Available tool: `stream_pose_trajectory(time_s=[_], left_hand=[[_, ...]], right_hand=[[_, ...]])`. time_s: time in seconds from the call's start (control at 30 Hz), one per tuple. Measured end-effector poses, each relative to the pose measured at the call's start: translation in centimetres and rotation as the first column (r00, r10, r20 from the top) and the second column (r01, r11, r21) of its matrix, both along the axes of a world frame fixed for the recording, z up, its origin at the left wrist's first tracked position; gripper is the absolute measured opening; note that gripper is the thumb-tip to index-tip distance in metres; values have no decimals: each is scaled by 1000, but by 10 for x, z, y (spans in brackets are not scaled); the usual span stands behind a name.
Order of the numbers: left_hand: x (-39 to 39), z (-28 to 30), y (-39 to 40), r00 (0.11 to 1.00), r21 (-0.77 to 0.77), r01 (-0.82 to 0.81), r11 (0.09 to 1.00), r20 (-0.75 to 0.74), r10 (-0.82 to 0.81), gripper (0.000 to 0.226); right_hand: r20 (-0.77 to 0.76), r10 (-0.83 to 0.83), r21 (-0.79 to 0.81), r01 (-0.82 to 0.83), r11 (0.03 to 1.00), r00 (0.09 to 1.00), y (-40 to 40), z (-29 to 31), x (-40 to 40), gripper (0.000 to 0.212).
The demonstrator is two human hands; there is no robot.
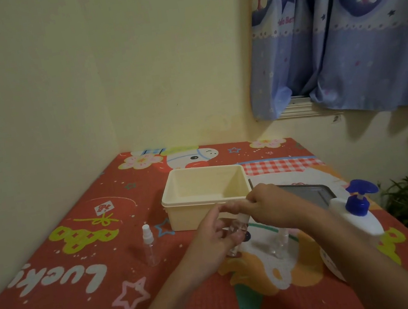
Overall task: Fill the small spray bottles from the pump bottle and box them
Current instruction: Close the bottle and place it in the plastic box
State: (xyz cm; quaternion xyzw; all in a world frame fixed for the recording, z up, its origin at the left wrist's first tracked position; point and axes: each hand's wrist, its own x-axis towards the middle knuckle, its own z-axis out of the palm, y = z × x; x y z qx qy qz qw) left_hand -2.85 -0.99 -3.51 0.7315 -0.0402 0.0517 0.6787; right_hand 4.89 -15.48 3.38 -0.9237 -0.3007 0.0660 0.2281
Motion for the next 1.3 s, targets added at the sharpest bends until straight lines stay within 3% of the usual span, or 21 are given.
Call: stream_pose_trajectory(time_s=[0.07,0.17,0.23,0.33,0.4,0.5,0.57,0.63,0.73,0.9,1.1,1.3], left_hand=[[1,1,0,1000,-28,8,1000,11,-8,32],[4,3,4,1000,-43,-1,999,23,2,26],[6,2,5,1000,-28,-5,1000,27,6,26],[6,-1,2,1000,-56,-6,998,15,7,37],[6,-4,0,1000,-50,-14,999,19,15,43],[6,-4,-4,999,-63,-37,997,35,39,38],[6,-1,-4,998,-78,-44,996,44,48,31],[6,1,-2,998,-87,-51,995,31,54,25],[6,1,0,999,-104,-43,994,15,45,23],[7,0,-3,996,-124,-93,988,4,95,33],[6,-1,4,995,-105,-95,990,30,99,40],[5,-5,3,984,86,-154,984,104,145,29]], right_hand=[[-78,-4,118,13,993,997,-2,0,0,58],[-161,139,288,-89,954,977,-10,9,-1,30],[-166,221,315,-161,935,961,-14,14,-1,30],[-153,177,297,-126,947,972,-12,10,-1,16],[-130,77,252,-42,967,989,-7,4,-1,30],[41,-62,154,55,987,997,0,-10,0,50],[42,-66,213,55,976,997,2,-11,-1,44],[-92,23,342,10,940,995,-1,-6,-2,26],[-198,139,398,-50,916,970,-7,-3,0,35],[-172,81,458,7,889,982,-2,-12,-3,28],[-207,173,520,-41,853,963,-1,-22,-5,15],[-170,93,591,26,807,981,9,-35,-9,7]])
